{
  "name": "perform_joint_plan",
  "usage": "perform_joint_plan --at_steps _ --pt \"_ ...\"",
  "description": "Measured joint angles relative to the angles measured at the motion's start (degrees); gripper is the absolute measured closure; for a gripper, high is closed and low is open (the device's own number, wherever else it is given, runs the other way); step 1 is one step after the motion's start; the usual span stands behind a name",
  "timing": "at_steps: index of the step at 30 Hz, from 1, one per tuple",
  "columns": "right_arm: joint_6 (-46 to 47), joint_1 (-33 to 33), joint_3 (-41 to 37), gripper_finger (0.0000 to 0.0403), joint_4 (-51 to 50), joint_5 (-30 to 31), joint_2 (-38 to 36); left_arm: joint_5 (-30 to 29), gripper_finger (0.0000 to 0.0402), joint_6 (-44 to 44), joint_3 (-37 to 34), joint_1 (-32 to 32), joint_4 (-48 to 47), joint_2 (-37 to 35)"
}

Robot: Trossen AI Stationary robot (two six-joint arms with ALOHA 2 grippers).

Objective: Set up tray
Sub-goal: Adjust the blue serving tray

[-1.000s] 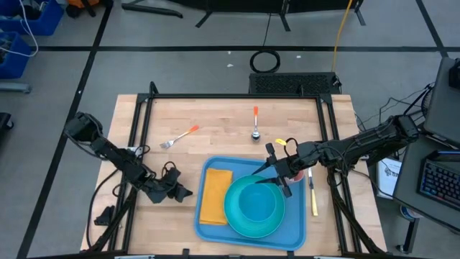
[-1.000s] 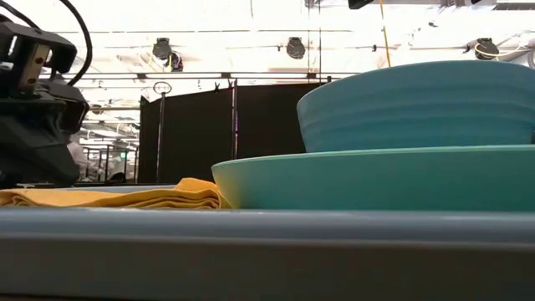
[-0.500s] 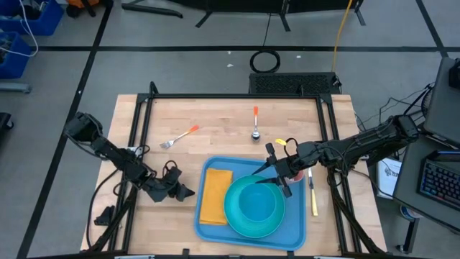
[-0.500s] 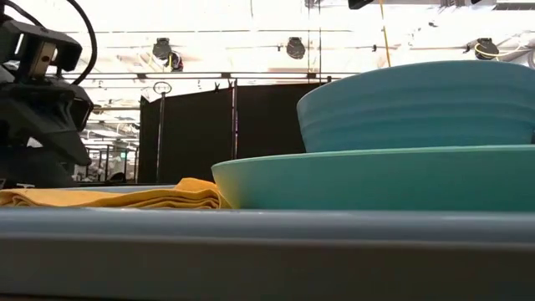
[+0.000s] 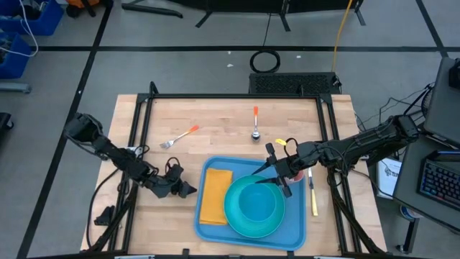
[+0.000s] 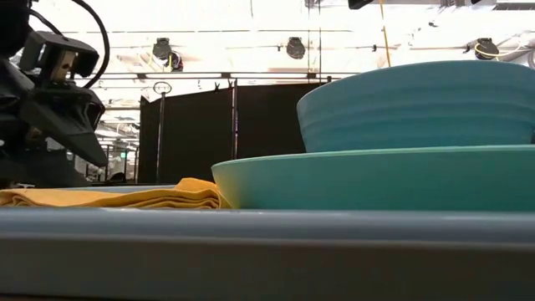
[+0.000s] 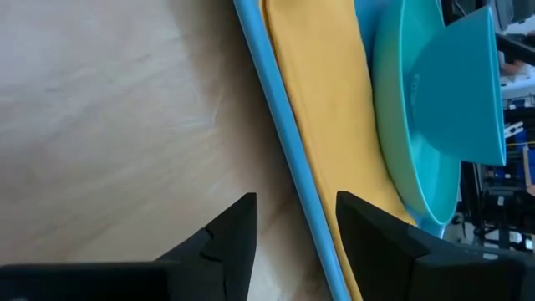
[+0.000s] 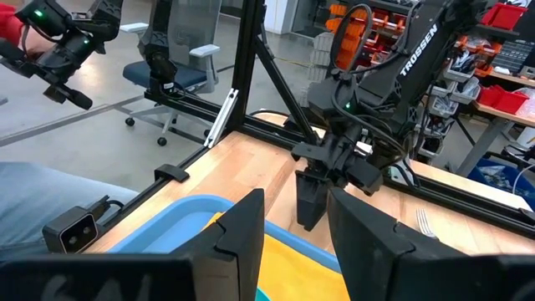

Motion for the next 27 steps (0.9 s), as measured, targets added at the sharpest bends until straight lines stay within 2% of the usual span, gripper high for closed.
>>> perform_joint_plan --at_steps 5,13,22,27 --pt "0.00 0.00 0.00 0.0277 0.00 -0.02 0.00 1.15 0.0233 -0.05 0.14 0.91 1.61 2.56" --pt "0.00 0.00 0.00 0.0277 -0.03 0.00 0.00 2.36 0.0233 3.08 0.26 1.88 11.67 7.97" --pt "0.00 0.01 0.00 0.0277 -0.01 0.00 0.00 4.36 0.0234 3.35 1.74 3.24 9.81 8.68" --pt "0.00 0.01 0.00 0.0277 -0.02 -0.02 0.00 7.09 0.0234 2.56 4.86 4.33 1.82 8.71"
